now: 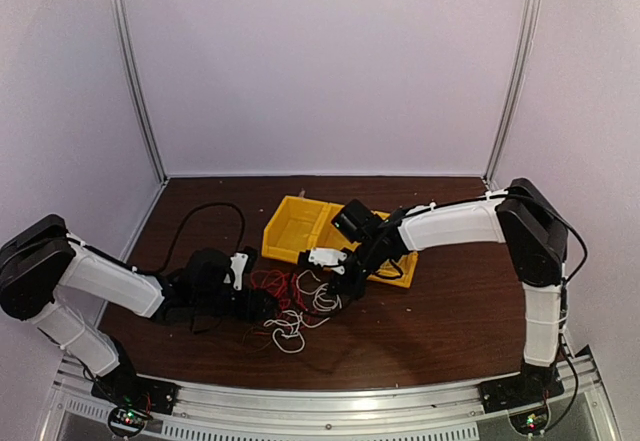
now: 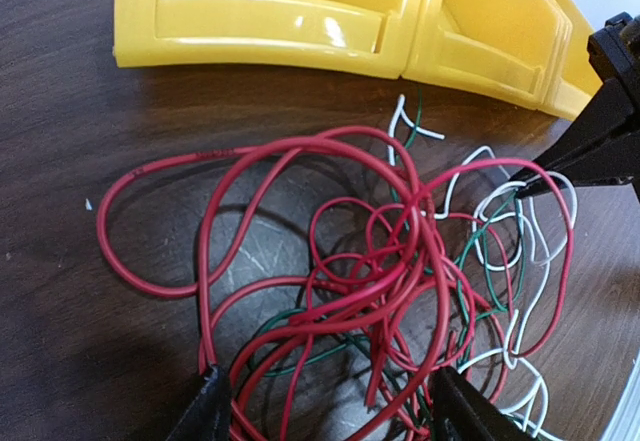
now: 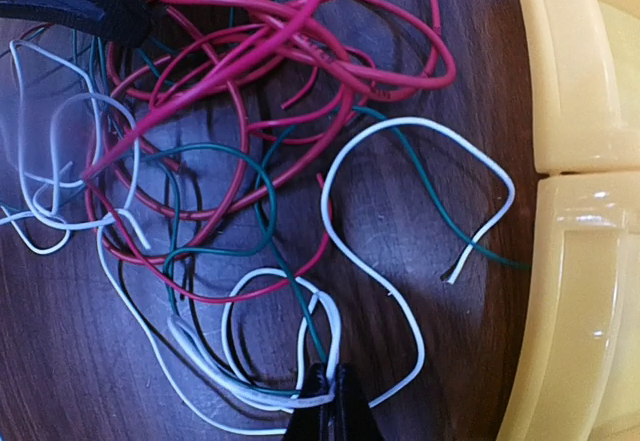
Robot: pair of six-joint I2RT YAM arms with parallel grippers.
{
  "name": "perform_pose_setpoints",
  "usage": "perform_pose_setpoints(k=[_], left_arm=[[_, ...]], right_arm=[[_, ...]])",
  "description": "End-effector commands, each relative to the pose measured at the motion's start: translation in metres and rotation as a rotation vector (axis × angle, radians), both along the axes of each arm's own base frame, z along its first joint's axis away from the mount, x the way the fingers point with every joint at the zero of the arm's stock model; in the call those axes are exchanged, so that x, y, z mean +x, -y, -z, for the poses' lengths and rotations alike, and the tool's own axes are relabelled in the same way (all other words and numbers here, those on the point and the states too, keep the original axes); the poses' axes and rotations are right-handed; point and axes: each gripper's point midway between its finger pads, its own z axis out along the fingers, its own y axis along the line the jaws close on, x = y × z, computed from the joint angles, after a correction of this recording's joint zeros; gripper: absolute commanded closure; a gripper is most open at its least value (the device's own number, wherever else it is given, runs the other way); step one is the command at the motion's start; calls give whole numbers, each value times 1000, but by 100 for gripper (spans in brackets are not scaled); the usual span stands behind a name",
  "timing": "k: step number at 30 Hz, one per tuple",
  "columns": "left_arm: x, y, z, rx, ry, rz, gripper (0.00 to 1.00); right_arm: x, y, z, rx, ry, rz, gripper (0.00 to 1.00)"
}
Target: Untangle the cables
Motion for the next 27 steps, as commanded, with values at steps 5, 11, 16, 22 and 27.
perform_pose_setpoints(k=[5,11,16,22,27], left_arm=[[-3,-3,5,3,-9,-1,31],[-4,-8,5,13,4,-10,34],[-7,-14,-17,-11,58,-12,37],[-3,-45,-64,10,181,-109,34],[-5,-54,-86,4,229,-123,29]], right_arm=[[-10,9,-81,53,49,2,100],[-33,8,-156,175,48,-64,99],[-41,2,-139,142,55,-76,99],[-67,17,-54,-96,31,-196,100],[-64,13,-49,-77,43,-155,77]])
